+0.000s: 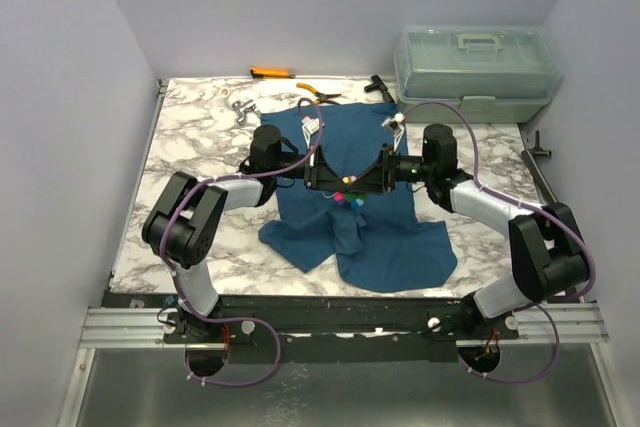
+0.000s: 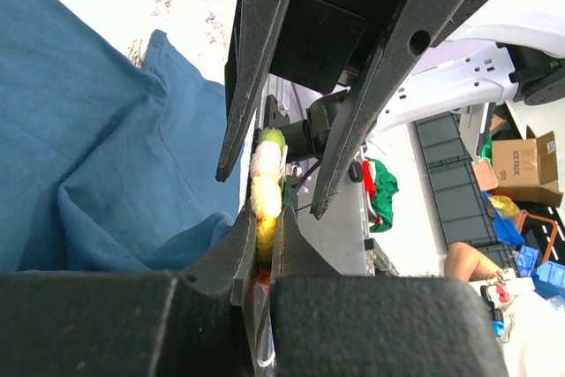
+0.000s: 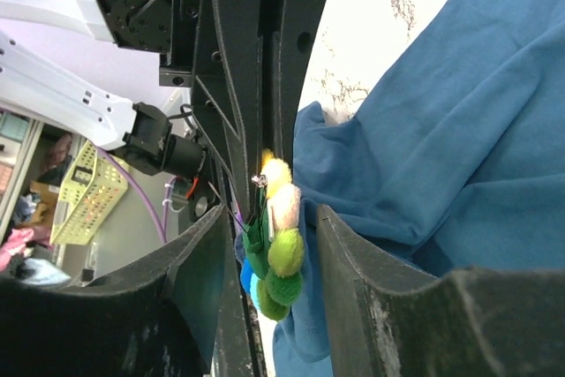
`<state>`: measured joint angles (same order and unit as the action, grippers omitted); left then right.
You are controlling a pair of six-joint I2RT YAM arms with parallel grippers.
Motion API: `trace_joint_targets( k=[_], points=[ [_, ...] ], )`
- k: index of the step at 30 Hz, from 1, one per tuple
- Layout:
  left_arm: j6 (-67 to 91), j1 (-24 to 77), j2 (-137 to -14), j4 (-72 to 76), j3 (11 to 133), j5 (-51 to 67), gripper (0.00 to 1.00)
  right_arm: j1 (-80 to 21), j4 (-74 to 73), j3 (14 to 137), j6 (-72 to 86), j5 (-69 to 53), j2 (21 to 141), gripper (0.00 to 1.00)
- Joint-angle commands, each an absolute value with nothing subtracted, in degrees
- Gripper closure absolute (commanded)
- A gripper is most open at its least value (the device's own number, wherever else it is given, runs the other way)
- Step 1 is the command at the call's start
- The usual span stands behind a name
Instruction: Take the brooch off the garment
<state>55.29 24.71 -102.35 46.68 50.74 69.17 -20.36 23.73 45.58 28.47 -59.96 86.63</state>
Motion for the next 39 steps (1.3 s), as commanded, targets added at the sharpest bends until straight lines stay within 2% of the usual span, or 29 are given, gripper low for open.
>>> trace_joint_targets(
  k=[1, 10, 24, 39],
  points=[
    [55.04, 24.41, -102.00, 49.12, 49.84, 68.29, 1.00, -20.65, 24.24, 46.69, 28.98, -58.33, 87.54, 0.55],
    [53.91, 24.43, -101.34, 49.22, 49.22, 67.94, 1.00, -20.61, 25.62, 46.47, 31.22, -57.98, 88.11, 0.64],
    [52.30, 24.46, -100.05, 49.31, 49.00, 67.59, 1.00, -20.65, 19.48, 48.77, 27.72, -54.68, 89.23, 0.75],
    [52.06, 24.70, -100.46, 49.28, 49.31, 67.75, 1.00, -20.81, 15.61, 51.26, 25.50, -55.22, 91.79, 0.76]
  ],
)
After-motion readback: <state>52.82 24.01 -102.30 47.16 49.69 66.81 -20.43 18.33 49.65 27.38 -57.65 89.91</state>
